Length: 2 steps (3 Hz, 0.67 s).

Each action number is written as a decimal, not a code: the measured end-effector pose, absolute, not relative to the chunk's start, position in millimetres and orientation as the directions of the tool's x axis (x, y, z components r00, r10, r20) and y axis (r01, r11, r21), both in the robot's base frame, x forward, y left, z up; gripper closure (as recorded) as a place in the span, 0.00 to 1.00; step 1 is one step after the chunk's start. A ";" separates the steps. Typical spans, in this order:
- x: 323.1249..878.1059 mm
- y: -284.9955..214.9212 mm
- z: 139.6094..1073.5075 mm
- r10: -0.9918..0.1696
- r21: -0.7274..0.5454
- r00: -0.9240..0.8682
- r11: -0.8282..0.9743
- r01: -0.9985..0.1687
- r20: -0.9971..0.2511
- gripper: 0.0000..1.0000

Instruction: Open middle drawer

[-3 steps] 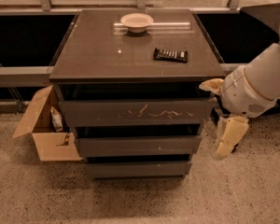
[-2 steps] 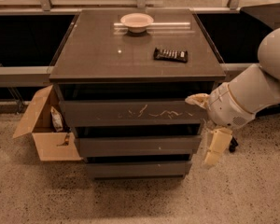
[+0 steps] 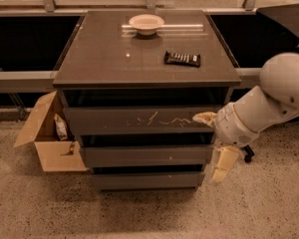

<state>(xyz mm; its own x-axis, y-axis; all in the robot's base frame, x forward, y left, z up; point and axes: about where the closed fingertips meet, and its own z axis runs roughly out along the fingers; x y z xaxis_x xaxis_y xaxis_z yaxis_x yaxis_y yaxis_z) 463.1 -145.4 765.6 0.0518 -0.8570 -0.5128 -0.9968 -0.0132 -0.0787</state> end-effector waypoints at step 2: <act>480.8 -141.8 668.1 -0.844 -0.009 0.028 -0.027 -1.000 -0.536 0.00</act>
Offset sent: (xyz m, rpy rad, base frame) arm 0.0269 0.0062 -0.1580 0.0447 0.1316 0.0176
